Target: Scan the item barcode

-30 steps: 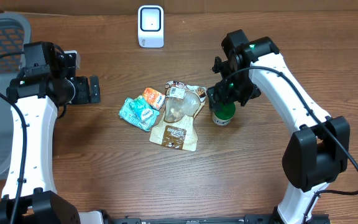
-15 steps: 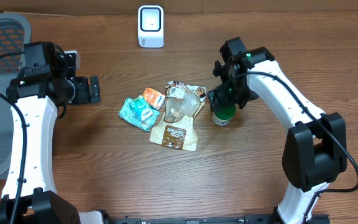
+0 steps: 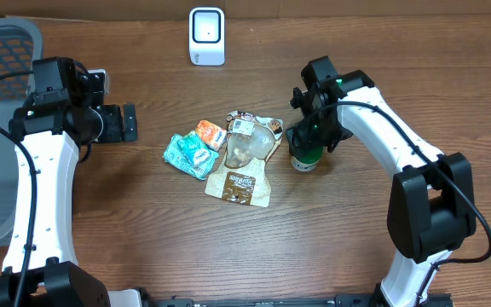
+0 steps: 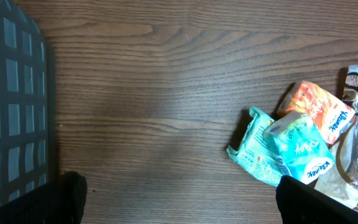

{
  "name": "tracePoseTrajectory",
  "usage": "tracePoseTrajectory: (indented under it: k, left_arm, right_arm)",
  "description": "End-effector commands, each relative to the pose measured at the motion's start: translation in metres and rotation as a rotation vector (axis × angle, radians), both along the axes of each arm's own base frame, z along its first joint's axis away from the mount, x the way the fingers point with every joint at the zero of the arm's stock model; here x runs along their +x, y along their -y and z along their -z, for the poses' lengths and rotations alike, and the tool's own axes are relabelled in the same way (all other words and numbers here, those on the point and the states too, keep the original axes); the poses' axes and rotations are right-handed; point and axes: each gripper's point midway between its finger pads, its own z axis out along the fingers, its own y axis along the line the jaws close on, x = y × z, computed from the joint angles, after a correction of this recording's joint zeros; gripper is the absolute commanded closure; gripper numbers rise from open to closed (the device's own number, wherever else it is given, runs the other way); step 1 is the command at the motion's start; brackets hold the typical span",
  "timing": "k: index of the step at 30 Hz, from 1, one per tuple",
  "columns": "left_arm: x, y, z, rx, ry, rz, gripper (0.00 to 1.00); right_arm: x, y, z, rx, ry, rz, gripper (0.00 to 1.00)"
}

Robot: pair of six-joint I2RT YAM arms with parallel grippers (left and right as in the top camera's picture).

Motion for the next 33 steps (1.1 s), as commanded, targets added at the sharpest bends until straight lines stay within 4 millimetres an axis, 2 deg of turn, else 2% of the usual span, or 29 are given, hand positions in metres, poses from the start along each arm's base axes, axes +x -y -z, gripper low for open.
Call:
tracePoseTrajectory:
  k: [1, 11, 17, 22, 26, 33]
  left_arm:
    - [0.002, 0.003, -0.003, 0.000, 0.012, 0.030, 0.01]
    - [0.002, 0.003, -0.003, 0.000, 0.012, 0.030, 0.01]
    - [0.002, 0.003, -0.003, 0.000, 0.013, 0.030, 0.01]
    - [0.002, 0.003, -0.003, 0.000, 0.012, 0.030, 0.00]
    - [0.002, 0.003, -0.003, 0.000, 0.012, 0.030, 0.00]
    - [0.002, 0.003, -0.003, 0.000, 0.012, 0.030, 0.00]
  right_arm:
    - [-0.006, 0.006, 0.010, -0.021, -0.017, -0.004, 0.09]
    - [-0.005, 0.011, 0.014, -0.048, -0.007, -0.001, 0.16]
    - [-0.004, 0.011, 0.014, -0.046, -0.002, 0.000, 0.32]
    - [-0.004, 0.010, 0.012, -0.045, -0.004, 0.012, 0.41]
    - [-0.002, 0.009, 0.006, -0.038, -0.005, 0.041, 0.48]
    - [0.001, -0.006, -0.013, 0.039, -0.011, 0.037, 0.56]
